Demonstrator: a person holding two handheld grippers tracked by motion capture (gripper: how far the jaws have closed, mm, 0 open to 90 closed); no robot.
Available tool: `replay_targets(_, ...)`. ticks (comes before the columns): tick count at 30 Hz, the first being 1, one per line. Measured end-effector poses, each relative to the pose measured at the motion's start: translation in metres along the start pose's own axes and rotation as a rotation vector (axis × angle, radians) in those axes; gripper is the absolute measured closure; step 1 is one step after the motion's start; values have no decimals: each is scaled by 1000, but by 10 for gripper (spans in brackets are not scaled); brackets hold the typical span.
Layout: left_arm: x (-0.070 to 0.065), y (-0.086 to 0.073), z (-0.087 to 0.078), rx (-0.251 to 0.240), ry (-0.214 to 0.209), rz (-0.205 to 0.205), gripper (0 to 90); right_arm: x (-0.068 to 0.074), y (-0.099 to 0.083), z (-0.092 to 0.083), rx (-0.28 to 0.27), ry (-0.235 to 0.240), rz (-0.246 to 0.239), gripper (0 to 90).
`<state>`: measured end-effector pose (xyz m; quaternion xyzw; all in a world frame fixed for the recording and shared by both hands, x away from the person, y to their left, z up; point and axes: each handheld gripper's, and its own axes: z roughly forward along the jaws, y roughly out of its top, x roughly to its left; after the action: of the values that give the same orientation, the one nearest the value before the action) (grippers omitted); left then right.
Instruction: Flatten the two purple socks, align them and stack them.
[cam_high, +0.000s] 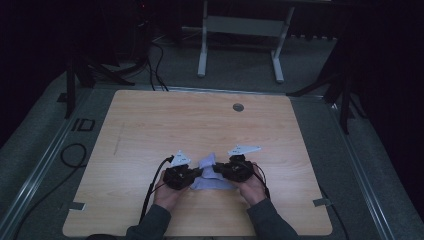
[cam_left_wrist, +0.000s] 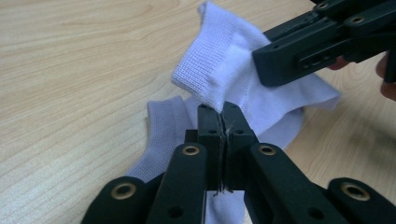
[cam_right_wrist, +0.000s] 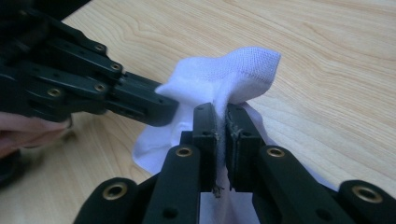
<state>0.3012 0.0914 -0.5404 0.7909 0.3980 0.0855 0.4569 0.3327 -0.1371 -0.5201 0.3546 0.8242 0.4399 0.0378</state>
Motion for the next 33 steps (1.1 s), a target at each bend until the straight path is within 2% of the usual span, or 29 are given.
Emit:
replay_targets(1,0,0,-1,0,2,5,886,0,0,0,1,-4,-5,806)
replay_targets(2,0,1,-1,-4,3,9,887,1,0,-2,1,-6,-10,741)
replay_targets(5,-1,1,-3,-12,7,5,887,0,0,-7,-10,-17,-17,727)
replay_targets(8,-1,2,-4,-21,10,-1,887,-4,1,-20,-37,-28,-16,709)
replay_targets(12,-1,2,-5,-21,17,1,887,-12,-3,-39,-63,-82,-9,708)
replay_targets(15,-2,2,-4,-18,23,8,887,-23,-14,-44,-22,-132,17,706)
replay_targets(18,-2,2,-4,-15,26,8,887,-27,-22,-41,5,-143,28,709)
replay_targets(19,-2,2,-4,-13,27,9,887,-28,-29,-36,39,-158,16,724)
replay_targets(20,-2,2,-4,-12,29,10,887,-28,-29,-36,39,-158,16,724)
replay_targets(22,-1,1,-4,-12,30,9,887,-30,-33,-30,76,-164,0,752)
replay_targets(24,-1,1,-5,-14,30,6,887,-31,-36,-25,99,-187,-19,777)
replay_targets(33,2,1,-7,-22,39,-8,886,-33,-40,-18,134,-206,-23,830)
